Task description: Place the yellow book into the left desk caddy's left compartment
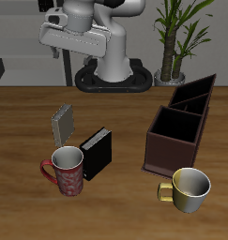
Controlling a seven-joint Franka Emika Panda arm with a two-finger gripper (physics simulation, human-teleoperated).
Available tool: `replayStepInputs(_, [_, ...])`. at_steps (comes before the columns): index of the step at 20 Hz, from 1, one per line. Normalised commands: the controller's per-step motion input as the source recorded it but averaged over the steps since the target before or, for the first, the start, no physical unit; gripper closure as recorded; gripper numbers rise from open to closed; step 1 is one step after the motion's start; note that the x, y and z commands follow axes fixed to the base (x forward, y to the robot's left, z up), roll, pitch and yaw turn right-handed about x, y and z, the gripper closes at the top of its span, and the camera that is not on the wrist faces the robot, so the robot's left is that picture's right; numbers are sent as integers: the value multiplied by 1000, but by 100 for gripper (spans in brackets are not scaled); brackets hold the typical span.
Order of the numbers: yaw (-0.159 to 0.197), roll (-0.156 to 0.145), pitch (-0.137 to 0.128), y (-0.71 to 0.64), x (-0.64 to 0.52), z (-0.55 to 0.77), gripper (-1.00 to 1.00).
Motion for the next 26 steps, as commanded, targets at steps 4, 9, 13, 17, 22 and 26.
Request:
replayStepInputs(4, [-48,-6,-26,-124,-25,-51,-100])
replayStepInputs(9, [6,10,-21,2,64,-131,-100])
replayStepInputs(13, [-20,-1,-18,60,95,-206,-100])
replayStepInputs(17, [-10,-4,19,-15,95,-339,-100])
replayStepInputs(22, [6,-24,-5,-87,14,-268,-100])
replayStepInputs(26, [-30,-5,2,-66,14,-231,-100])
